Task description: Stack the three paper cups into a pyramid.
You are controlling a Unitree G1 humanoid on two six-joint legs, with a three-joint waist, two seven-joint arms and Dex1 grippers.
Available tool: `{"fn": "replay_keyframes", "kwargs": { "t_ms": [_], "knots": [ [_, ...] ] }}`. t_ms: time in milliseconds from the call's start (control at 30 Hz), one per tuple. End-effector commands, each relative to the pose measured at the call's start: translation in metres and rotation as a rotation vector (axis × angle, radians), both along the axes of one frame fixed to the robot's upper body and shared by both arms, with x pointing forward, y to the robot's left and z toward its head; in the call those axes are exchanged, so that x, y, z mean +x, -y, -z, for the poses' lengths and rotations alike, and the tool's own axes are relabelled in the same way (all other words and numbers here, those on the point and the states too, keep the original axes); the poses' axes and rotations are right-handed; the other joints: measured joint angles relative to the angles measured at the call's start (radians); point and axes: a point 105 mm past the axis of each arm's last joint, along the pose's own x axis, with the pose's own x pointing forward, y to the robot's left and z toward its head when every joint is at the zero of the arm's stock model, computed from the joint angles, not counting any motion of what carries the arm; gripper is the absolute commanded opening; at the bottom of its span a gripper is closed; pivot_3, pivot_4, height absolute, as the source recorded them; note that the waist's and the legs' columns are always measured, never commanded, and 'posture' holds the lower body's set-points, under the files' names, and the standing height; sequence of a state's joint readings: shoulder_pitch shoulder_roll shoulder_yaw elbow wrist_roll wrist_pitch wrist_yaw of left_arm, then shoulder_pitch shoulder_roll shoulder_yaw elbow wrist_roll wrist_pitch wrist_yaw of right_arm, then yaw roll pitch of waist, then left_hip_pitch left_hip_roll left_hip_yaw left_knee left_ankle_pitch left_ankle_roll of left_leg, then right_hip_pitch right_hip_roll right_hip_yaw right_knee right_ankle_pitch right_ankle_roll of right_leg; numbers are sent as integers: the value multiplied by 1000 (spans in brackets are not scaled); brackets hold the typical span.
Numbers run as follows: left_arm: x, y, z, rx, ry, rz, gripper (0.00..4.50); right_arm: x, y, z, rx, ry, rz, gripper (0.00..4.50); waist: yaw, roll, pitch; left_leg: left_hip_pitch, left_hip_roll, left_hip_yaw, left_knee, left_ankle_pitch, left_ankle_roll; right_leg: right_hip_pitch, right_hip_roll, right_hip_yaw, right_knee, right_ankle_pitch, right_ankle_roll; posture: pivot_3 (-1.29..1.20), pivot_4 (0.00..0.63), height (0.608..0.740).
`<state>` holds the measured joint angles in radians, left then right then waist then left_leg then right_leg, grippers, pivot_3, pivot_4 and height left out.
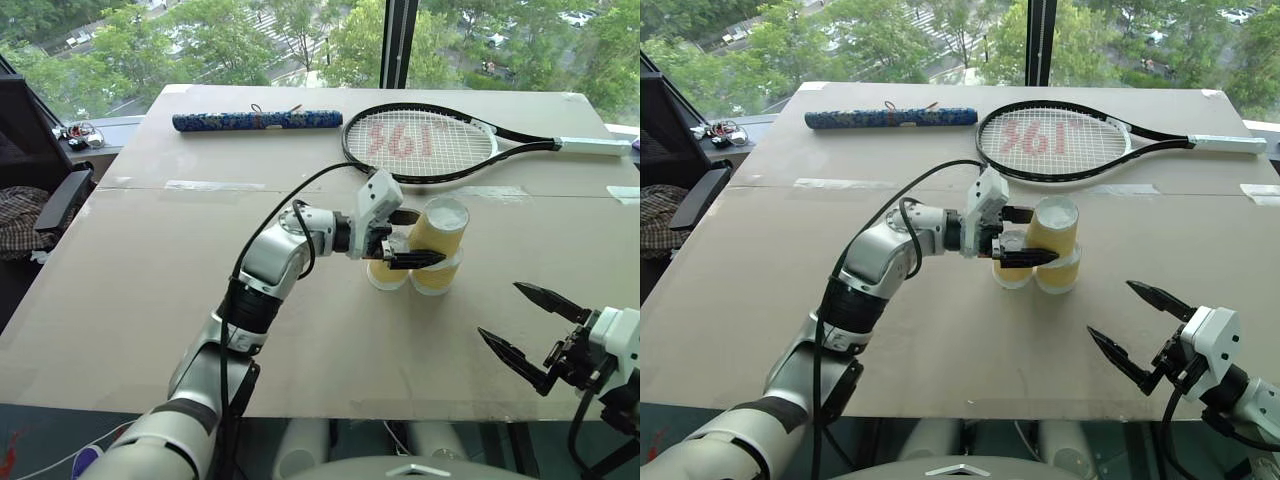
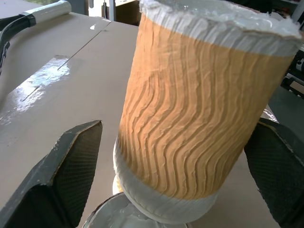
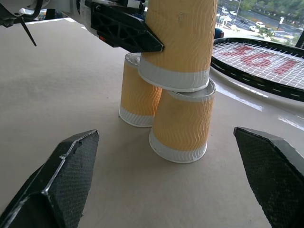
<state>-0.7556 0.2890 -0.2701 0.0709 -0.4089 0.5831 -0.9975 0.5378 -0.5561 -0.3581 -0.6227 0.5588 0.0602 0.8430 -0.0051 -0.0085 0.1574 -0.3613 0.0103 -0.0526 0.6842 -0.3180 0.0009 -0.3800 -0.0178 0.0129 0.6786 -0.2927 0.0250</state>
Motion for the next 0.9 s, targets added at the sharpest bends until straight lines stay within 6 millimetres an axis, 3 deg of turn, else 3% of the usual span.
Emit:
{"fn": "replay_keyframes", "kwargs": {
  "t_ms": [33,133,300,400,533,733,900],
  "knots": [
    [-9,-13,-38,-109,62,-12,4426,0,-1,-11,-12,50,-2,4500,-2,0,0,0,0,0,0,0,0,0,0,0,0,0,0,0,150,740],
    [-14,-35,-51,-145,73,-71,4426,5,0,-11,-14,51,-4,4500,-4,0,0,0,0,-1,0,1,-3,0,-2,1,0,0,0,0,150,740],
    [-22,-75,-52,-153,57,-186,4426,15,4,-9,-22,48,-15,4500,-7,1,0,1,0,-4,0,2,-3,0,-3,1,0,0,0,0,150,740],
    [-27,-98,-38,-116,63,-278,4426,22,7,-8,-28,47,-15,4500,-2,1,0,1,0,-5,0,2,-3,0,-4,1,0,0,0,0,150,740],
    [-52,-141,-3,-93,21,-446,4426,29,22,-2,-45,12,2,4500,-8,2,0,2,0,-5,-1,2,-3,0,-5,3,-1,0,0,0,150,740],
    [-97,-172,39,-27,-71,-602,4426,21,48,6,-83,-57,10,4500,10,2,2,1,-1,-6,-3,-1,1,-1,-7,2,-2,0,0,0,150,740],
    [-125,-185,59,18,-123,-682,4426,12,69,12,-131,-115,28,4500,21,3,1,2,-2,-6,-3,-1,1,1,-8,1,-2,0,-1,0,150,740]
  ]
}}
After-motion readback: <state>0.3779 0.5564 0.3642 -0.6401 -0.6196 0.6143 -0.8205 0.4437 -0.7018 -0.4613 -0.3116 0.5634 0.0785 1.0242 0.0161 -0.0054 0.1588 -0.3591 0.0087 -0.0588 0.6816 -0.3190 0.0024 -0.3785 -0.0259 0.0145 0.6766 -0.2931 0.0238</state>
